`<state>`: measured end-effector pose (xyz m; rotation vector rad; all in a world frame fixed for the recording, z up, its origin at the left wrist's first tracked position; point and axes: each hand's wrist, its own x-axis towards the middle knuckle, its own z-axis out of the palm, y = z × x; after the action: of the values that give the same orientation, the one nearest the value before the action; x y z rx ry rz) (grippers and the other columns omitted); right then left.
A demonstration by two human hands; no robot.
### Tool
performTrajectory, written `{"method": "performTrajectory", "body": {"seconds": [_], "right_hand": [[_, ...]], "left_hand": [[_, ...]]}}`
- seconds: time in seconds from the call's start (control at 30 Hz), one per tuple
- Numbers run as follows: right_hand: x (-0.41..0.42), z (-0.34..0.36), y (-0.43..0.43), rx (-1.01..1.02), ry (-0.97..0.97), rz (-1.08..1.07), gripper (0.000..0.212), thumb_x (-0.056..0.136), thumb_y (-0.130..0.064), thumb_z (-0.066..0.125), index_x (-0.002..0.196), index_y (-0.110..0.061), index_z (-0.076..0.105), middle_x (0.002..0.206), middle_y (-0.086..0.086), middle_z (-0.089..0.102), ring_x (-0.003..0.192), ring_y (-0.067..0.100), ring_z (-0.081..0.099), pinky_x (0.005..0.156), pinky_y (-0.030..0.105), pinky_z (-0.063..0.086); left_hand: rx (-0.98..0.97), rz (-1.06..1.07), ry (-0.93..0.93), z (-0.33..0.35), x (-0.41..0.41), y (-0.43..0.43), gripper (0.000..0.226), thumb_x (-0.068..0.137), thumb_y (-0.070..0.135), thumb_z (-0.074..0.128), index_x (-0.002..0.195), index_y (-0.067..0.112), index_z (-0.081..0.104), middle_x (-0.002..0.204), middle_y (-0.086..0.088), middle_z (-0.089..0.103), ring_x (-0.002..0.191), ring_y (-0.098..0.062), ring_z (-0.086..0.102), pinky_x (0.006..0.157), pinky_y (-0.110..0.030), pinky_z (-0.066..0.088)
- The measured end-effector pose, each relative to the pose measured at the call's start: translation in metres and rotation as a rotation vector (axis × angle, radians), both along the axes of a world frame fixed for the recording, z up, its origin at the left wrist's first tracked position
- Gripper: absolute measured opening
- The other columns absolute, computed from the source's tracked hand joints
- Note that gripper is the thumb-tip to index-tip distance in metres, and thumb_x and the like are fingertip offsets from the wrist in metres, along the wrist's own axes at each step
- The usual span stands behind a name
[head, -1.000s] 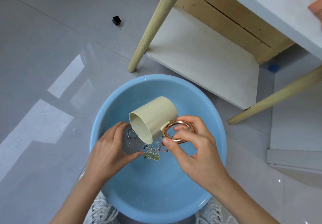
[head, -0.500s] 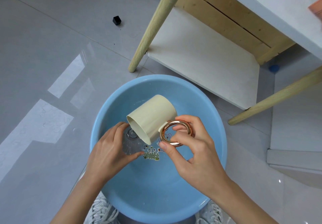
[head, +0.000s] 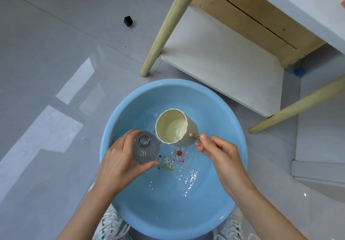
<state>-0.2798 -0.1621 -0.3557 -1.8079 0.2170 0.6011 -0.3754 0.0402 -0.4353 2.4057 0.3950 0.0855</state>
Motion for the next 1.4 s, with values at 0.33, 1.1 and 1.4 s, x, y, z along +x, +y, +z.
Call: {"method": "performTrajectory", "body": {"seconds": [0.33,1.1,1.4], "right_hand": [[0.003,-0.047,-0.012,-0.137,-0.084,-0.022,0.025,0.088,-0.022,0.067,0.063,-0.016,0.07,0.098,0.002,0.065,0.08,-0.003,0.062,0.073,0.007,0.041],[-0.011,-0.117,-0.012,-0.626,-0.738,0.387,0.017,0.072,-0.025,0.079,0.077,-0.012,0.069,0.113,0.009,0.062,0.101,0.024,0.057,0.084,0.032,0.05],[0.003,-0.023,0.015,0.014,-0.109,0.734,0.085,0.072,-0.041,0.076,0.142,-0.038,0.027,0.138,-0.027,0.041,0.127,-0.004,0.042,0.104,0.031,0.042]], "left_hand": [[-0.189,0.081,0.055,0.009,0.002,0.0,0.093,0.047,0.053,0.087,0.126,0.022,0.05,0.116,0.014,0.058,0.107,-0.008,0.053,0.087,-0.013,0.033],[-0.35,0.206,-0.044,0.046,0.019,-0.006,0.086,0.037,0.065,0.079,0.114,0.048,0.043,0.112,0.035,0.056,0.106,0.008,0.054,0.086,-0.003,0.037],[-0.387,0.217,-0.083,0.076,0.026,-0.016,0.086,0.037,0.06,0.081,0.114,0.042,0.047,0.107,0.031,0.06,0.1,0.009,0.057,0.079,-0.003,0.04]]}}
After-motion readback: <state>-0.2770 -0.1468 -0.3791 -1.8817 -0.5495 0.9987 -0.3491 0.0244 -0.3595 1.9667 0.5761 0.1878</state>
